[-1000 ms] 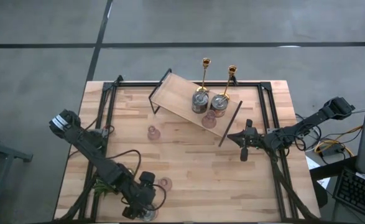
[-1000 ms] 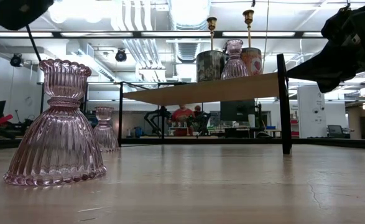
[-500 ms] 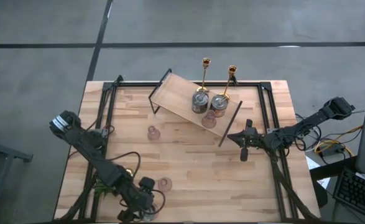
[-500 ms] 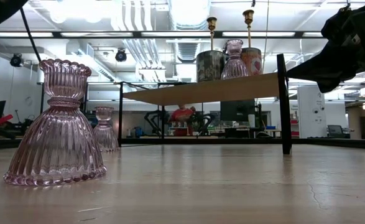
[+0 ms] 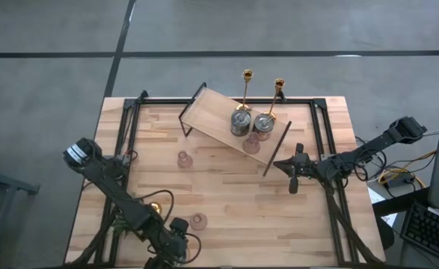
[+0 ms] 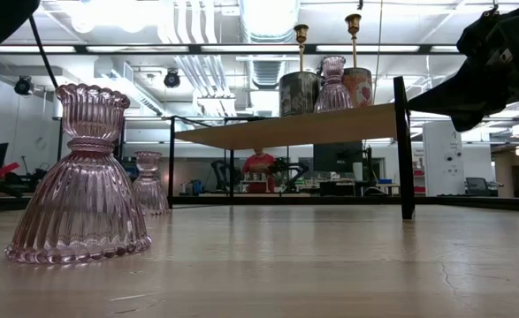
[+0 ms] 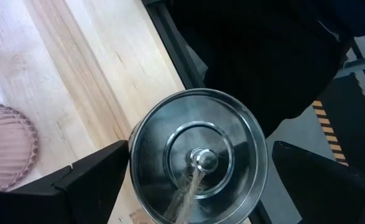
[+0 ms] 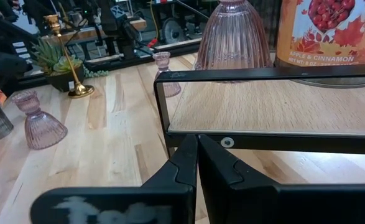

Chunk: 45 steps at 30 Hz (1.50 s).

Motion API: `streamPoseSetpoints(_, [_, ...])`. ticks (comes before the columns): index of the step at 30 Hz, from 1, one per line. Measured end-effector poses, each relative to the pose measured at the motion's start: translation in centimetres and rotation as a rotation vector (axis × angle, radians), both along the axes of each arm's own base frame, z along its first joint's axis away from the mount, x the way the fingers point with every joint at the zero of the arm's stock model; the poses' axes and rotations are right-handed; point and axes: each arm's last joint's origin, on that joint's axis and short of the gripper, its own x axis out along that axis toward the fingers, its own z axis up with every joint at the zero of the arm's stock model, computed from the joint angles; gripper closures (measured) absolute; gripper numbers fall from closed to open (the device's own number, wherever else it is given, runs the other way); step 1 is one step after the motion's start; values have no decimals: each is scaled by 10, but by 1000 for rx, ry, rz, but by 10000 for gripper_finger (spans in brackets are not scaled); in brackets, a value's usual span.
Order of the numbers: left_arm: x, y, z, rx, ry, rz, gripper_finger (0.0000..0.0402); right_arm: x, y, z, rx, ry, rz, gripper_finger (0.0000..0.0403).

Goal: Pick & Place candle stick holders
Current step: Put the silver scented candle on the shelf aligned with the other silver scented candles

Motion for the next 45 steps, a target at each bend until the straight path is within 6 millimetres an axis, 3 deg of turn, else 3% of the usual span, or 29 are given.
streamPoseSetpoints(20, [4,-2,-24,132,17,77,2,0,0,0,0,0,0,394])
streamPoseSetpoints(31, [7,1,-24,201,-52,151,3,0,0,0,0,0,0,394])
streamPoseSetpoints(45, [7,4,-25,255,-67,104,3,0,0,0,0,0,0,394])
